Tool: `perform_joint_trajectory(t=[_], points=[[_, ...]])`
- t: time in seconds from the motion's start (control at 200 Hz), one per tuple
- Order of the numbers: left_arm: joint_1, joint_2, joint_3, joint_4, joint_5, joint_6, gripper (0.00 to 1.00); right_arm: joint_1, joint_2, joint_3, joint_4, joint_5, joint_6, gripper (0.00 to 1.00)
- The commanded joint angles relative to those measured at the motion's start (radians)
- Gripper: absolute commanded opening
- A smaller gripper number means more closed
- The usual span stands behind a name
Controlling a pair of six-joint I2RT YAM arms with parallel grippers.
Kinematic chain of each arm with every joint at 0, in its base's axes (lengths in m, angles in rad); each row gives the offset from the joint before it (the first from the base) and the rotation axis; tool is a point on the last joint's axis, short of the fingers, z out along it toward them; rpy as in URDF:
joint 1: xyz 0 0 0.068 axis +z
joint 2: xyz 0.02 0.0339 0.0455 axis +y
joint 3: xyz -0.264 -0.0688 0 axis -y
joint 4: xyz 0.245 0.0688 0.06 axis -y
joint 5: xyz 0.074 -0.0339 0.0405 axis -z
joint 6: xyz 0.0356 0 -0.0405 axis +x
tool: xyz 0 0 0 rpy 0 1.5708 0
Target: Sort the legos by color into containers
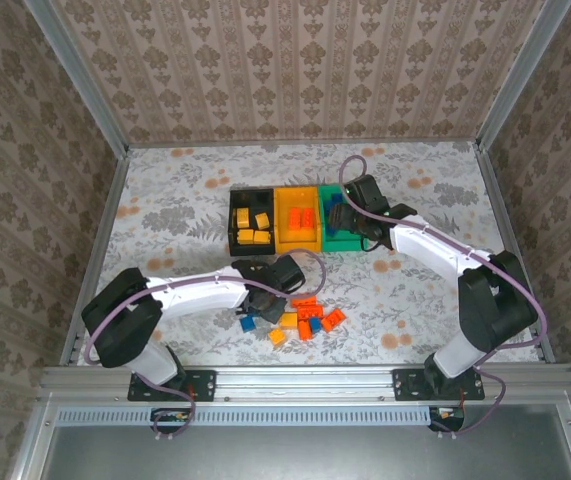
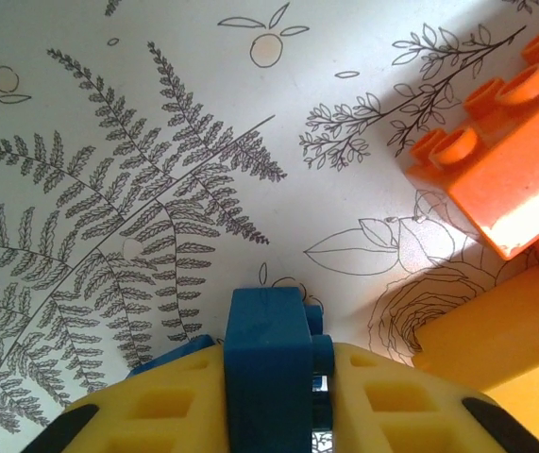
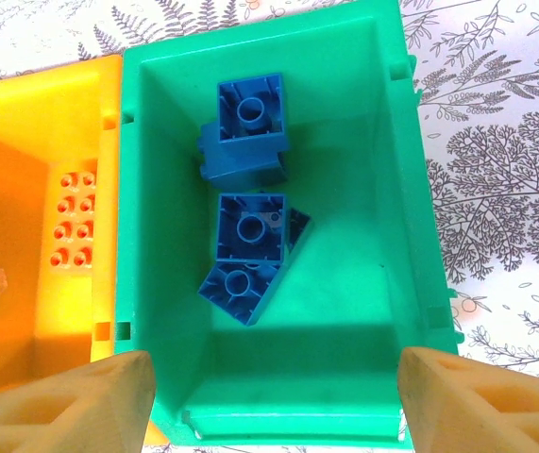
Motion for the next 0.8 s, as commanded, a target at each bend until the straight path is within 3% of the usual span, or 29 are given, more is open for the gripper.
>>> perform_joint_trajectory(t=[0.0,0.19,0.38,0.575,0.795], points=[[-0.002,-0.020,0.022,-0.022,-0.003,0.004,0.24,-0.010,-0.034,-0.019,0.001,0.022,0.010,0.70],[0.041,-0.069,0.104,-0.046,-0.026,0.026,0.20,-0.025,-0.067,-0.043,0.000,0.034,0.021,0.70],[0.136,-0.075,0.249,0.090,0.053,0.070,0.21,-0.047,-0.140,-0.114,0.004,0.049,0.048,0.70],[0.195,0.107,0.466,0.255,0.127,0.087,0.20,-0.058,-0.191,-0.185,-0.006,0.054,0.067,0.70],[0.239,0.336,0.714,0.296,0.193,0.080,0.19,-0.063,-0.275,-0.255,-0.018,0.055,0.073,0.70]])
